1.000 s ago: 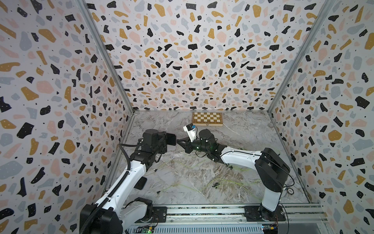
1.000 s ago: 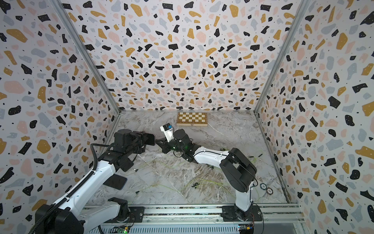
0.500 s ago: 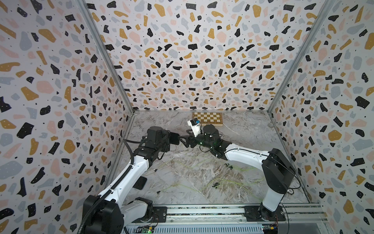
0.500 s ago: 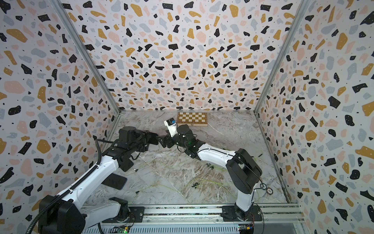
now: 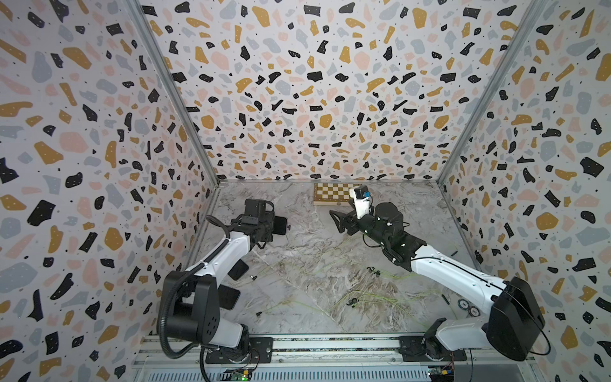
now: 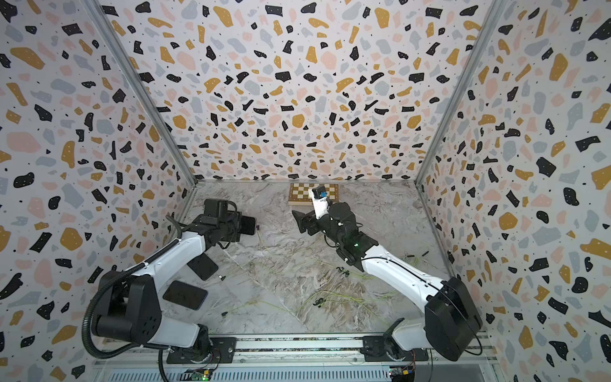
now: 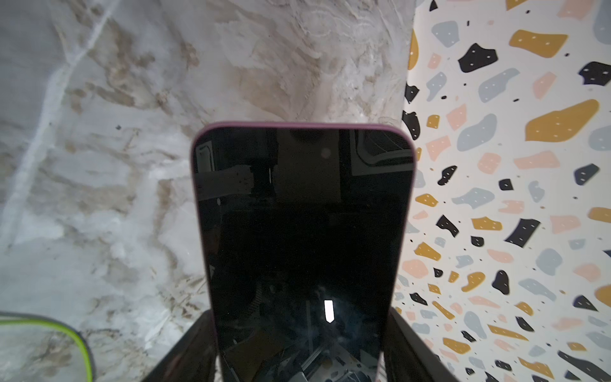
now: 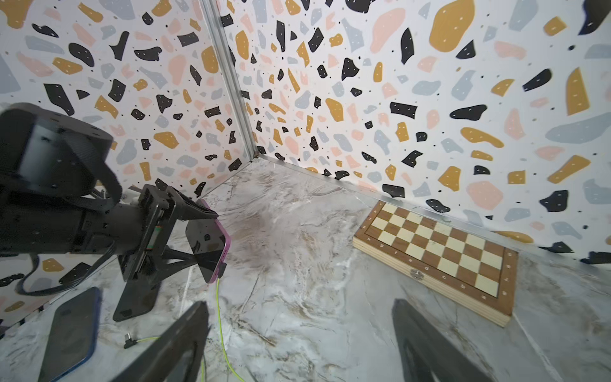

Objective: Plug wired earphones into phones
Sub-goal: Insert the wired earphone into the phone, then place the phone at the center of the board.

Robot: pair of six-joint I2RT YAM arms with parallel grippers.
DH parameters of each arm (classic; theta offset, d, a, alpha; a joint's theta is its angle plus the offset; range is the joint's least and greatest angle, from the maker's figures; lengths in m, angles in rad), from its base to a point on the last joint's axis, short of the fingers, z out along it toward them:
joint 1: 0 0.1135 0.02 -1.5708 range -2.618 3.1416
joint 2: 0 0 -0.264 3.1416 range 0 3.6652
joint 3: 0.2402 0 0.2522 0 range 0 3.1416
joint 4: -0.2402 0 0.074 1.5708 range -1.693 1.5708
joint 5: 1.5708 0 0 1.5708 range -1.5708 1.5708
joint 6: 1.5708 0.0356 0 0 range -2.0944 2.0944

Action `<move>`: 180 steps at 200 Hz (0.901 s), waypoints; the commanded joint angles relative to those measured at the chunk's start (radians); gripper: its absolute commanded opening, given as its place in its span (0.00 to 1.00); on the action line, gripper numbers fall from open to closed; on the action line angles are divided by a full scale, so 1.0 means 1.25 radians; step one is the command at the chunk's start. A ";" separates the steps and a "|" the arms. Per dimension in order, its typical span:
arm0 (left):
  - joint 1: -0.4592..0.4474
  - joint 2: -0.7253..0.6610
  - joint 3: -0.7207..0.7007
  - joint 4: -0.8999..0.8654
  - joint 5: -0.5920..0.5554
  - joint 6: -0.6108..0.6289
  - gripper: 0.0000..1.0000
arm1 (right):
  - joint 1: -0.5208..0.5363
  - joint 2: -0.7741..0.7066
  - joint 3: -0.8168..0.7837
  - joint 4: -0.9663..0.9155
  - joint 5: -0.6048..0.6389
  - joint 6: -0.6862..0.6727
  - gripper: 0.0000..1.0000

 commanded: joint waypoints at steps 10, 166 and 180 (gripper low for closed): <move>0.011 0.081 0.075 0.033 -0.029 0.028 0.54 | -0.012 -0.091 -0.051 -0.084 0.040 -0.051 0.89; 0.023 0.267 0.172 -0.119 -0.114 0.037 0.86 | -0.021 -0.092 -0.117 -0.181 -0.104 -0.086 0.99; 0.024 0.261 0.169 -0.119 -0.116 0.046 0.95 | -0.021 -0.084 -0.116 -0.181 -0.116 -0.094 0.99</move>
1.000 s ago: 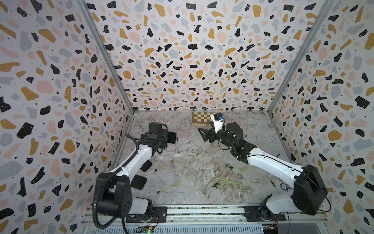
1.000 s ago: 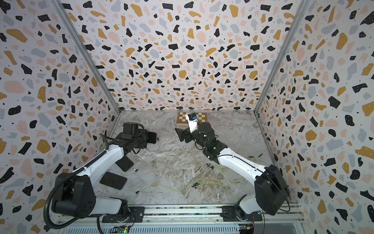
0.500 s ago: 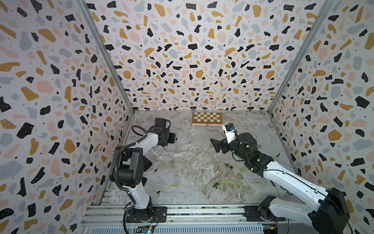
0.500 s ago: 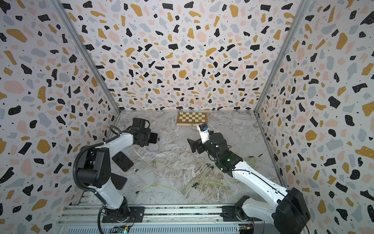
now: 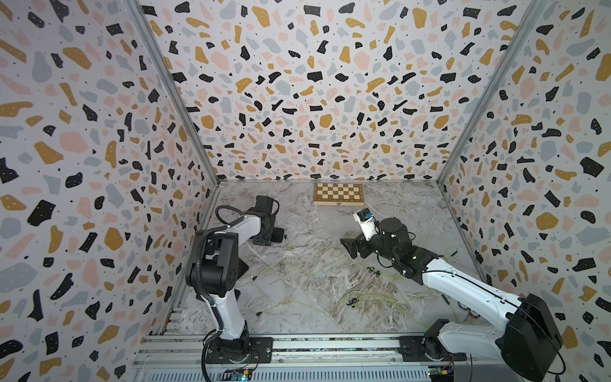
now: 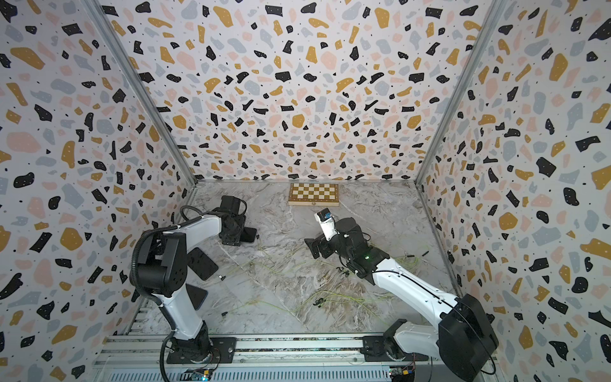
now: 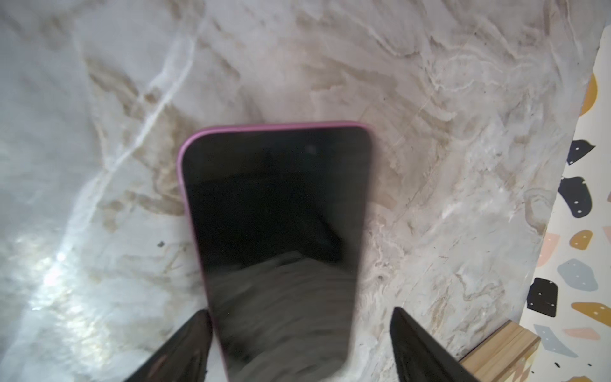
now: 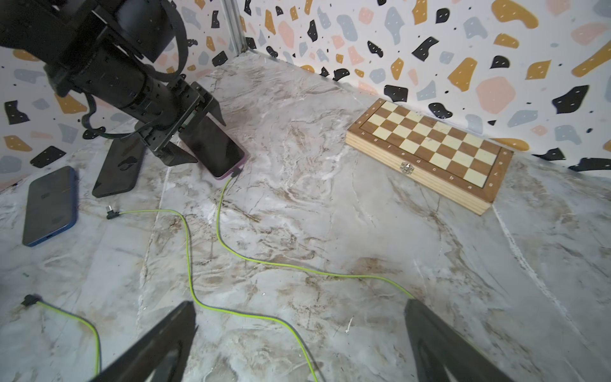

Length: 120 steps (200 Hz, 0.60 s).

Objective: Plug wired earphones into phones
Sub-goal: Place the phone at the center of the board.

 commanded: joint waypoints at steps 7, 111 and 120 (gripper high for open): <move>0.006 -0.018 0.019 -0.005 -0.023 0.027 1.00 | -0.001 0.006 0.014 -0.003 -0.056 -0.023 0.99; 0.019 -0.443 -0.116 -0.190 -0.021 0.489 0.98 | 0.076 0.147 0.046 0.095 -0.141 -0.050 0.93; 0.019 -0.491 -0.142 -0.214 -0.014 0.517 0.97 | 0.087 0.171 0.061 0.094 -0.154 -0.052 0.91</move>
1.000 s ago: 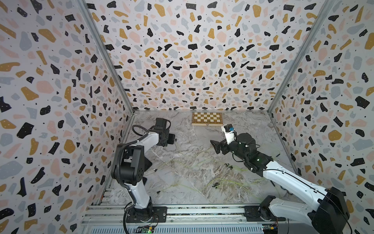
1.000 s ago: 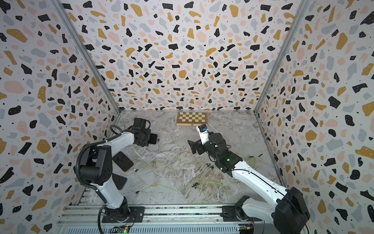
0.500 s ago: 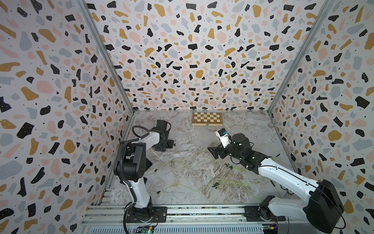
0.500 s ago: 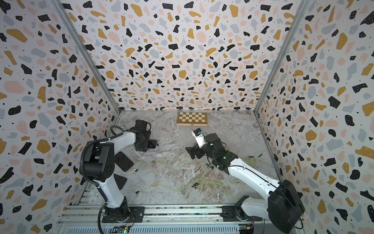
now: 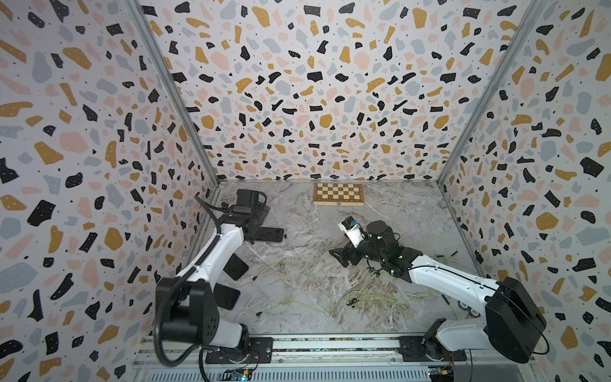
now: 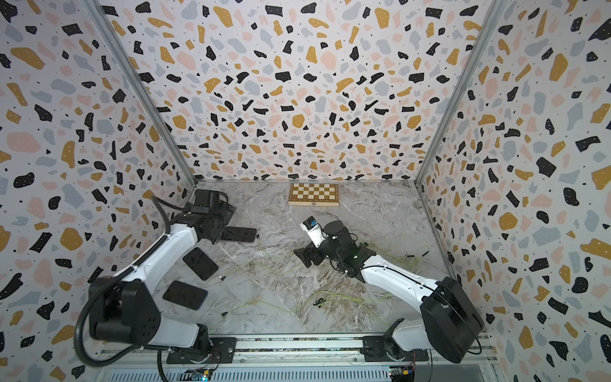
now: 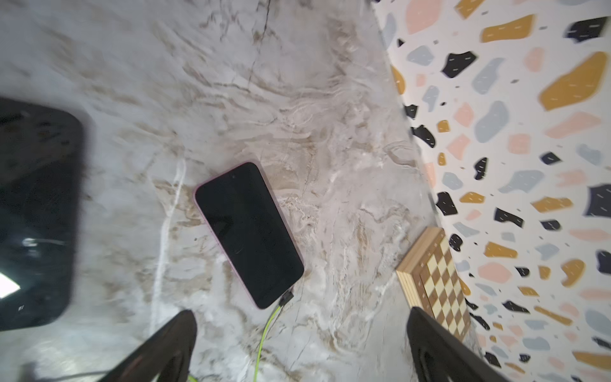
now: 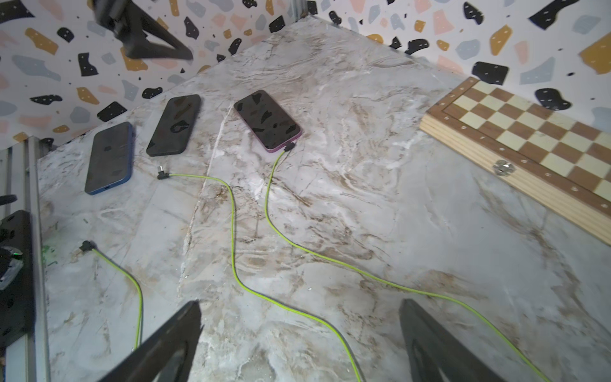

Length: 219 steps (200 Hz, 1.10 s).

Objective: Plug wired earphones into phones
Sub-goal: Place the phone at the center of the board, then pick up the wired earphone from the center of the board.

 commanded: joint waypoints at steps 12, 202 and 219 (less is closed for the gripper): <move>0.002 -0.152 -0.102 -0.146 0.007 0.188 0.95 | 0.040 0.074 0.069 0.036 -0.061 -0.016 0.89; 0.010 -0.252 -0.471 -0.053 0.032 0.107 0.61 | 0.102 0.040 -0.033 0.070 -0.038 -0.012 0.73; 0.014 -0.216 -0.472 -0.033 0.032 0.104 0.57 | 0.101 0.029 -0.043 0.068 -0.034 -0.017 0.72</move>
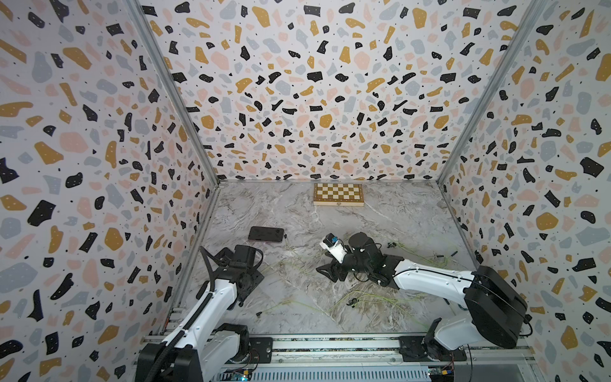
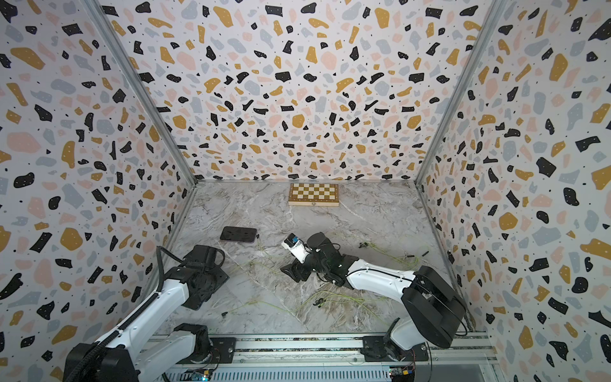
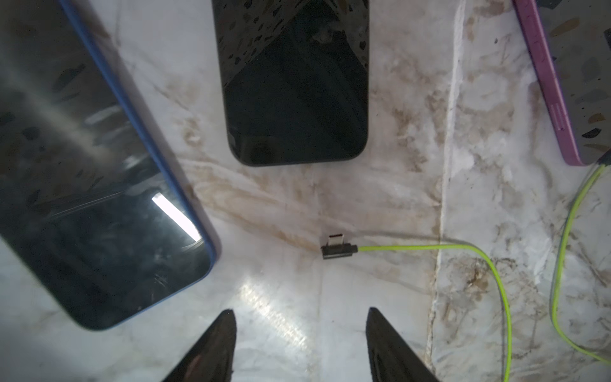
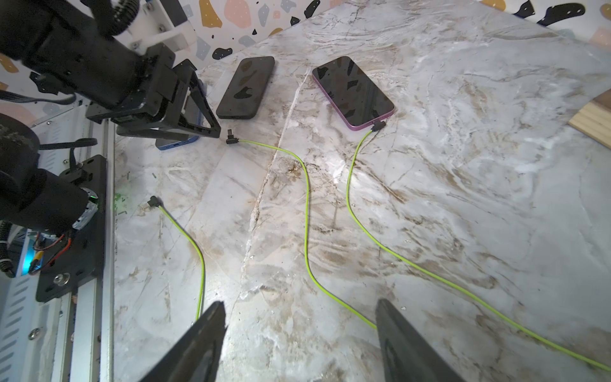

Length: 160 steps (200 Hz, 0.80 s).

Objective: Plug wired earphones into phones
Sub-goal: Pick up the wired earphone from the center of the board.

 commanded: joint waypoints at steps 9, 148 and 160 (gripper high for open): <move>0.010 0.051 -0.014 0.079 -0.003 -0.001 0.55 | -0.005 -0.039 -0.019 0.002 0.015 -0.017 0.72; 0.067 0.198 -0.024 0.194 0.026 0.036 0.41 | -0.006 -0.067 -0.059 0.007 -0.001 -0.025 0.69; 0.067 0.195 -0.026 0.201 0.036 0.041 0.38 | -0.006 -0.066 -0.059 0.007 -0.001 -0.024 0.69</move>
